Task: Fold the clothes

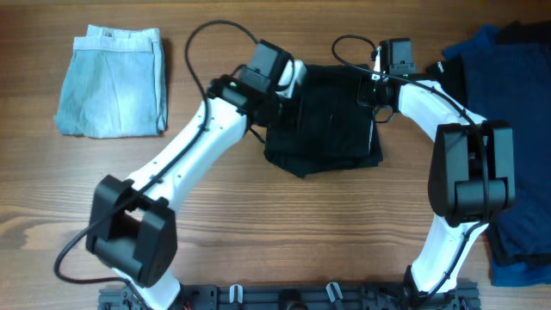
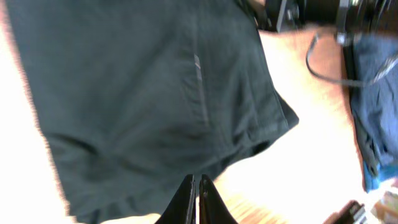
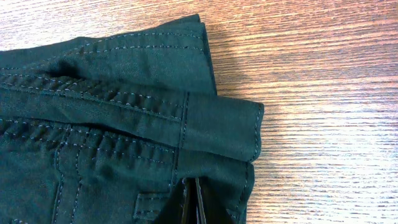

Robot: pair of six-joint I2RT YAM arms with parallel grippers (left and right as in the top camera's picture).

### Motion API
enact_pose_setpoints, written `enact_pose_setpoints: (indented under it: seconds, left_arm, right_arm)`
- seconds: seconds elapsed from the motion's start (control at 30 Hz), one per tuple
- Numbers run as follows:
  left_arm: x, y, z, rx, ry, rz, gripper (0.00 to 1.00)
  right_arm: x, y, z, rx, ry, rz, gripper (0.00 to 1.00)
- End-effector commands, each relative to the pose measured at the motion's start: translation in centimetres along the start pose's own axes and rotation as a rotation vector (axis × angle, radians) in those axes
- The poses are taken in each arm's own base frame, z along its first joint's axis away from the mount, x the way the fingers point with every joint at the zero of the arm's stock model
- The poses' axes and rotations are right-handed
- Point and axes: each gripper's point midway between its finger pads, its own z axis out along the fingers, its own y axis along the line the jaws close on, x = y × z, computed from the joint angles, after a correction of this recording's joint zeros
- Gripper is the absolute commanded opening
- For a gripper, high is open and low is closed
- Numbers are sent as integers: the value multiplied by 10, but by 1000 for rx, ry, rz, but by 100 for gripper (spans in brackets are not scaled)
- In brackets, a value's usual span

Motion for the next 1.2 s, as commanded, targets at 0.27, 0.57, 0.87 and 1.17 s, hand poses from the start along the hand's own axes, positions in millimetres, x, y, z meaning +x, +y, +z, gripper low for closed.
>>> enact_pose_setpoints:
  seconds: [0.27,0.57,0.87,1.17]
  left_arm:
    - [98,-6,137,206,416,-92,4]
    - [41,-74,57,384,202,51,4]
    - [42,-86,74,419,189,96,4]
    - [51,-102,129,502,200,74,4]
  right_arm:
    - [17,-1,7,-2,55,15,6]
    - [17,0,7,-6,53,15,13]
    - [-35,17,-49,-97,-124,13,4]
    - [-65,-10,-96,-31,-248,58,4]
